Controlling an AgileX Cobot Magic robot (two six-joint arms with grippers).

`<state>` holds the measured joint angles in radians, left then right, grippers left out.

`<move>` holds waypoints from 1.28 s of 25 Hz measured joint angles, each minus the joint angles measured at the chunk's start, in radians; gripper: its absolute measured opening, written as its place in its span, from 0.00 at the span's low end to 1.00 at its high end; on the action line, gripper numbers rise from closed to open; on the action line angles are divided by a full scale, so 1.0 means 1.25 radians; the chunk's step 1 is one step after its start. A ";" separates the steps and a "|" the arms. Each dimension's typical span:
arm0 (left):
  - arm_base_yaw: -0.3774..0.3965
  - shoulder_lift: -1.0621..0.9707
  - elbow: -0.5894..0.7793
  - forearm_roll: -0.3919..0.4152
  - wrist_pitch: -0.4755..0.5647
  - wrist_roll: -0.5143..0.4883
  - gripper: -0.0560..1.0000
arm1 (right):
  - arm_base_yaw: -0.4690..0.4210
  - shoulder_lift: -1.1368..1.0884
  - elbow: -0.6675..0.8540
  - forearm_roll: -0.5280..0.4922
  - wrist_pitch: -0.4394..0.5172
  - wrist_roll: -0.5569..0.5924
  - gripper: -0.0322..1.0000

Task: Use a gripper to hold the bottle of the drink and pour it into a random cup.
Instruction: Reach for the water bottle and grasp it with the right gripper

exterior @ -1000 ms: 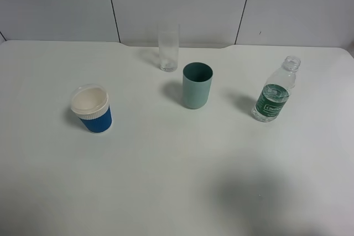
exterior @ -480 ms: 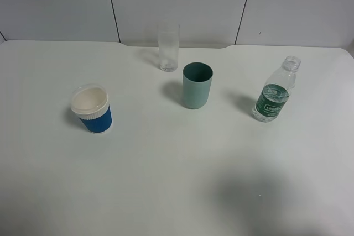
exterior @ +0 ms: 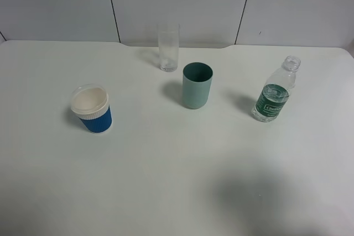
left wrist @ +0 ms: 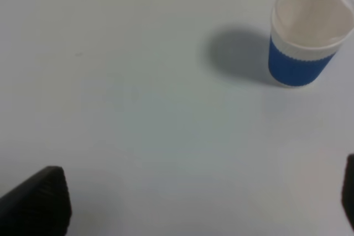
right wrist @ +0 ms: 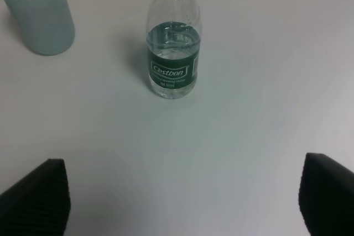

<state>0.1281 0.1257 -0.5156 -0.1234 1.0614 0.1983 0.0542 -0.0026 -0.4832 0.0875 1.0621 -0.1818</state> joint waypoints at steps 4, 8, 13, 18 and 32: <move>0.000 0.000 0.000 0.000 0.000 0.000 0.99 | 0.000 0.000 0.000 0.000 0.000 0.000 0.82; 0.000 0.000 0.000 0.000 0.000 0.000 0.99 | 0.000 0.000 0.000 0.000 0.000 0.000 0.82; 0.000 0.000 0.000 0.000 0.000 0.000 0.99 | 0.000 0.000 0.000 0.000 0.000 0.000 0.82; 0.000 0.000 0.000 0.000 0.000 0.000 0.99 | 0.027 0.000 0.000 0.000 0.000 0.000 0.82; 0.000 0.000 0.000 0.000 0.000 0.000 0.99 | 0.032 0.157 -0.023 0.036 -0.127 0.009 0.82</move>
<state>0.1281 0.1257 -0.5156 -0.1234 1.0614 0.1983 0.0937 0.1937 -0.5119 0.1324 0.9038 -0.1709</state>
